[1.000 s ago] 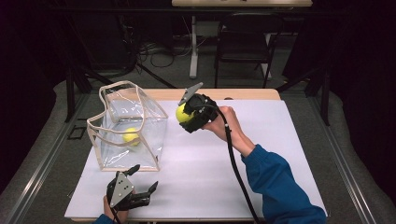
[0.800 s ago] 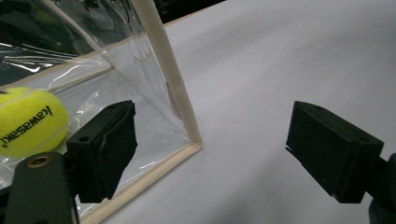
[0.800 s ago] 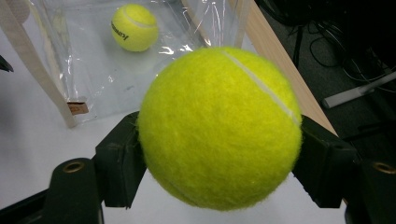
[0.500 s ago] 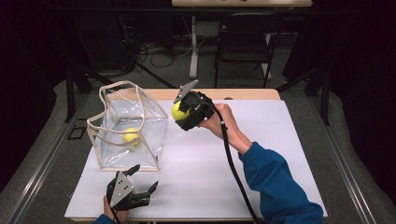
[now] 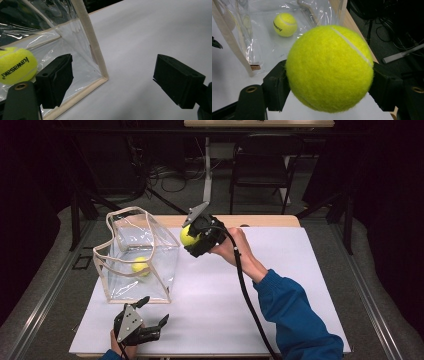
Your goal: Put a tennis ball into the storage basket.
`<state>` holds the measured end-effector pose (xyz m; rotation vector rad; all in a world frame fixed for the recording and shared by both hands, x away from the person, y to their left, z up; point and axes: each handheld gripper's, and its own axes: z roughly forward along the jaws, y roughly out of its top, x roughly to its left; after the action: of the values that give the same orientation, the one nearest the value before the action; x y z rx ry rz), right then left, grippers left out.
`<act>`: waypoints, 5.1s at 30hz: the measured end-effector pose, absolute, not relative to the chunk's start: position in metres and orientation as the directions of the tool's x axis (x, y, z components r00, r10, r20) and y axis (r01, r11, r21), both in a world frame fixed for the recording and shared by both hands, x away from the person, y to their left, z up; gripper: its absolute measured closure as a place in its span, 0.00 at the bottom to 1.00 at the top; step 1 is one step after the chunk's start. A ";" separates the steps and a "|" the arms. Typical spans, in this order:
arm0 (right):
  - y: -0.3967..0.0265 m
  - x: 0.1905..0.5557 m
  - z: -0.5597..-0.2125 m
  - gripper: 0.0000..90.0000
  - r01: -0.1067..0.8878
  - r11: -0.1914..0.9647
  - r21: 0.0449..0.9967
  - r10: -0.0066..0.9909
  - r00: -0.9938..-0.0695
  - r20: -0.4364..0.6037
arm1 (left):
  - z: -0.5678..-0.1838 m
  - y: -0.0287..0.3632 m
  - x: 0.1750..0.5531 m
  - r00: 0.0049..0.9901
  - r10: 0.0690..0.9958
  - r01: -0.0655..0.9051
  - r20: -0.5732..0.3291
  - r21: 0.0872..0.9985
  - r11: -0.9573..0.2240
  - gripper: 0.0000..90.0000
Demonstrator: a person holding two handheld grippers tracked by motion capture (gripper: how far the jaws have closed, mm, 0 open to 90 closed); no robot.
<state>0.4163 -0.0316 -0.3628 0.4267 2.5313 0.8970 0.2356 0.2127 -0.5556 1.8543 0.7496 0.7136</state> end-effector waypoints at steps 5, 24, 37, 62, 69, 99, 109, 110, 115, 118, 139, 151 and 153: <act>-0.028 0.416 -0.360 0.29 0.135 0.742 0.656 0.411 -0.865 -0.288 | -0.555 0.213 0.235 0.635 0.758 0.183 0.146 0.926 -0.331 0.18; -0.014 0.420 -0.349 0.29 0.120 0.740 0.662 0.400 -0.870 -0.289 | -0.555 0.214 0.236 0.634 0.760 0.180 0.143 0.928 -0.326 0.18; -0.004 0.419 -0.334 0.29 0.095 0.725 0.682 0.394 -0.869 -0.299 | -0.555 0.213 0.235 0.642 0.753 0.172 0.148 0.929 -0.329 0.18; 0.029 0.423 -0.332 0.29 0.082 0.715 0.694 0.370 -0.887 -0.277 | -0.555 0.213 0.235 0.645 0.748 0.170 0.155 0.925 -0.339 0.18; 0.033 0.424 -0.333 0.29 0.083 0.709 0.701 0.375 -0.886 -0.274 | -0.554 0.213 0.234 0.645 0.748 0.169 0.157 0.925 -0.340 0.18; 0.058 0.420 -0.331 0.29 0.035 0.685 0.728 0.345 -0.895 -0.282 | -0.555 0.213 0.234 0.645 0.748 0.168 0.156 0.926 -0.338 0.18; 0.065 0.419 -0.332 0.29 0.019 0.672 0.741 0.343 -0.894 -0.287 | -0.555 0.214 0.234 0.644 0.749 0.170 0.156 0.926 -0.338 0.18; 0.066 0.419 -0.332 0.29 0.018 0.671 0.741 0.340 -0.896 -0.287 | -0.555 0.214 0.234 0.644 0.749 0.170 0.156 0.926 -0.338 0.18; 0.069 0.419 -0.333 0.29 0.018 0.672 0.740 0.336 -0.898 -0.283 | -0.554 0.214 0.234 0.645 0.749 0.169 0.154 0.927 -0.336 0.18; 0.070 0.420 -0.334 0.29 0.022 0.664 0.747 0.338 -0.901 -0.274 | -0.554 0.214 0.234 0.646 0.748 0.168 0.153 0.927 -0.335 0.18; 0.082 0.422 -0.340 0.29 0.033 0.651 0.758 0.330 -0.912 -0.244 | -0.554 0.214 0.234 0.647 0.747 0.167 0.154 0.927 -0.335 0.18; 0.089 0.425 -0.348 0.29 0.043 0.651 0.758 0.320 -0.921 -0.223 | -0.554 0.214 0.234 0.647 0.747 0.168 0.152 0.928 -0.334 0.18; 0.090 0.426 -0.349 0.29 0.044 0.652 0.757 0.321 -0.920 -0.223 | -0.554 0.214 0.234 0.647 0.747 0.168 0.151 0.928 -0.333 0.18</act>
<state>0.4263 0.0899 -0.3487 0.2897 2.5342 1.1480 0.2336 0.2139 -0.5543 1.8475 0.7283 0.7124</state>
